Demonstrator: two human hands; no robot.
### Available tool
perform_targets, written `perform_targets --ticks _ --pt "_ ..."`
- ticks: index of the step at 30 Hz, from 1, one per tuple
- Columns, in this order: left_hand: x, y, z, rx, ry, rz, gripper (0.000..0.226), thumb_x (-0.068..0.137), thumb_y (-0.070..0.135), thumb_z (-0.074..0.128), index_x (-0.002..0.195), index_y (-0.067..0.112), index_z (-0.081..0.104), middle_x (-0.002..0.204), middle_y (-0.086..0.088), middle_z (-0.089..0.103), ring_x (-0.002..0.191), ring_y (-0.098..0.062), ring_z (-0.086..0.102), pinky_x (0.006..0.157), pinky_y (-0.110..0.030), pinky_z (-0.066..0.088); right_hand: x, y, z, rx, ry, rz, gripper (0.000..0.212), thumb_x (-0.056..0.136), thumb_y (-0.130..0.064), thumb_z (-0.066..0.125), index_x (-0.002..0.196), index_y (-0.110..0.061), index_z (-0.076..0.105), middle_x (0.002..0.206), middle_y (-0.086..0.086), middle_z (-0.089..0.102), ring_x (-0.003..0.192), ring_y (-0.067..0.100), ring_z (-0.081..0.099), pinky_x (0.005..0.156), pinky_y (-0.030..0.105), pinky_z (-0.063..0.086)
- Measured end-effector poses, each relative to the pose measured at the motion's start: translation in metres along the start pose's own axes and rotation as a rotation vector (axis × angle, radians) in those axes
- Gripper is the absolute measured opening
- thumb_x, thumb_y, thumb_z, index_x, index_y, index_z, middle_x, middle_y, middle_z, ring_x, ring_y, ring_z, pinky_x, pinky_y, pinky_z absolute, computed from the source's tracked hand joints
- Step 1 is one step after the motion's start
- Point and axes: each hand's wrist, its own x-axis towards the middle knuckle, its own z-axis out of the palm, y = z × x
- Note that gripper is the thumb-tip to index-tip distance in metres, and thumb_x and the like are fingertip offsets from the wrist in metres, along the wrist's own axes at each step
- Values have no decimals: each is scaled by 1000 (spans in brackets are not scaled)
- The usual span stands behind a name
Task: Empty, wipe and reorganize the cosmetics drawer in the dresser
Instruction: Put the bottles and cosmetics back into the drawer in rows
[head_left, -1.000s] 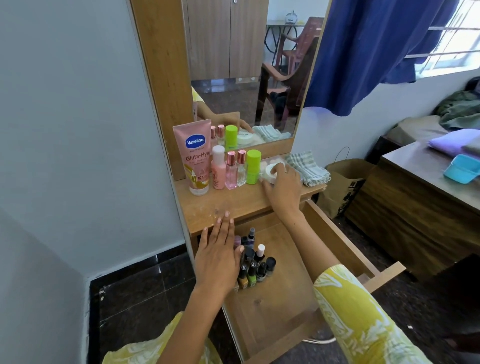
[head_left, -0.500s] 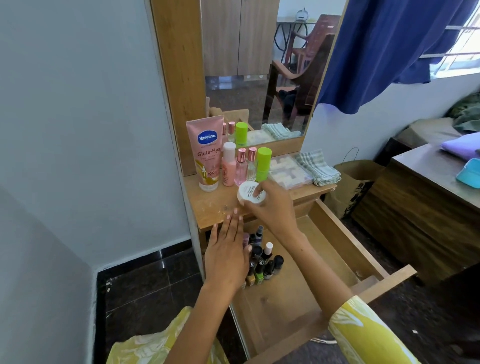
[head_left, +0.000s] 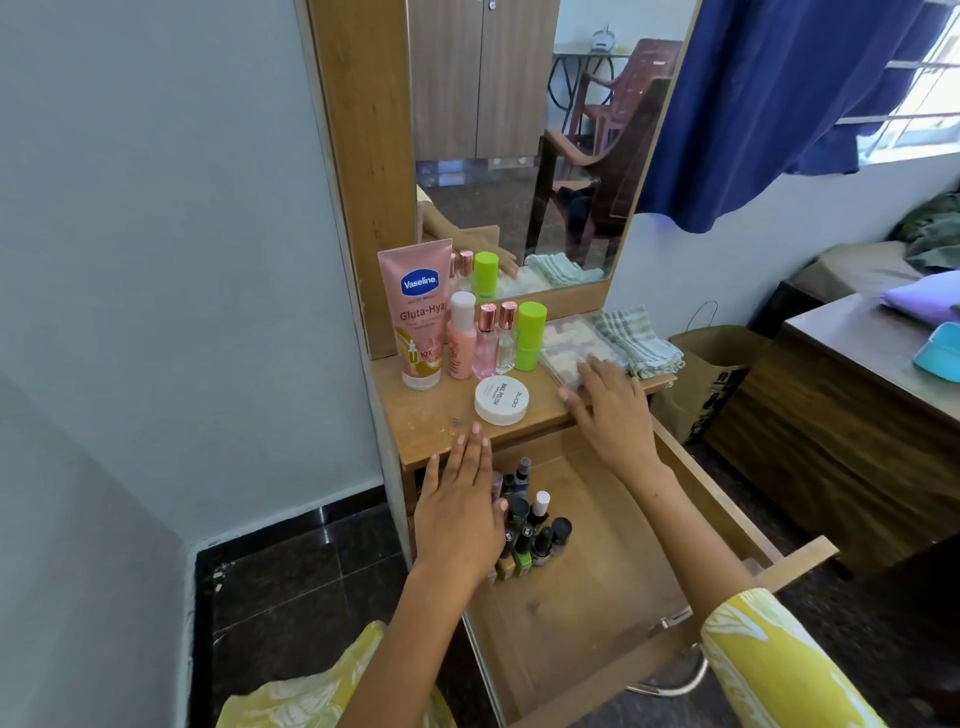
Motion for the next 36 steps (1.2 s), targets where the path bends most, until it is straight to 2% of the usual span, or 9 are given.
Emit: perform_targets --ticks 8,12,14,18,21,26,32,34,36 --pt "1 1 -2 22 -36 -9 71 100 34 33 146 14 -17 152 -2 -30 141 -16 -23 113 -37 -13 -19 -4 2 -113 102 -95 41 97 -36 47 129 -12 52 138 9 51 127 27 46 105 40 32" --pt "0 2 -4 24 -39 -12 71 100 33 33 146 14 -17 152 -2 -29 141 -16 -22 113 -37 -13 -21 2 -5 -47 128 -140 37 88 -30 63 120 -11 60 124 6 59 115 28 54 98 38 38" --pt "0 2 -5 21 -40 -13 71 99 33 34 147 14 -17 152 -2 -29 142 -16 -21 113 -37 -13 -15 8 -10 -58 41 -142 53 84 -32 67 130 -10 52 134 9 52 125 28 46 106 38 33" --pt "1 3 -6 24 -46 -13 71 99 32 34 147 14 -16 153 -2 -28 142 -16 -21 113 -37 -12 -5 18 -13 -160 -167 -112 80 85 -35 65 149 -11 22 157 8 21 146 23 16 120 37 13" --pt "1 3 -7 26 -50 -16 71 100 31 34 147 14 -16 153 -2 -27 142 -17 -20 113 -38 -12 -9 20 -12 -195 -142 -133 74 87 -32 63 147 -12 26 156 7 25 144 22 22 120 34 15" --pt "1 3 -6 36 -58 -15 71 100 32 34 147 13 -16 153 -2 -27 142 -17 -20 114 -38 -10 -24 18 -15 -137 37 -155 56 82 -24 70 133 -8 52 141 10 50 133 25 44 112 34 29" --pt "1 4 -7 37 -60 -12 70 100 30 35 148 13 -13 154 -3 -26 143 -17 -18 114 -38 -9 -18 8 -15 -136 -64 -223 56 91 -21 60 143 -13 39 150 4 37 141 18 31 114 32 29" --pt "1 4 -8 43 -61 -12 70 100 29 35 148 12 -13 154 -3 -25 143 -18 -18 115 -39 -8 -18 9 -18 -145 -48 -249 48 95 -15 53 141 -11 42 149 7 40 139 20 36 111 32 34" --pt "1 5 -9 49 -64 -12 70 100 29 35 148 12 -13 154 -4 -25 143 -18 -17 115 -39 -8 -22 9 -26 -158 -6 -324 42 91 -6 58 132 -4 52 139 15 50 129 29 49 105 36 42"
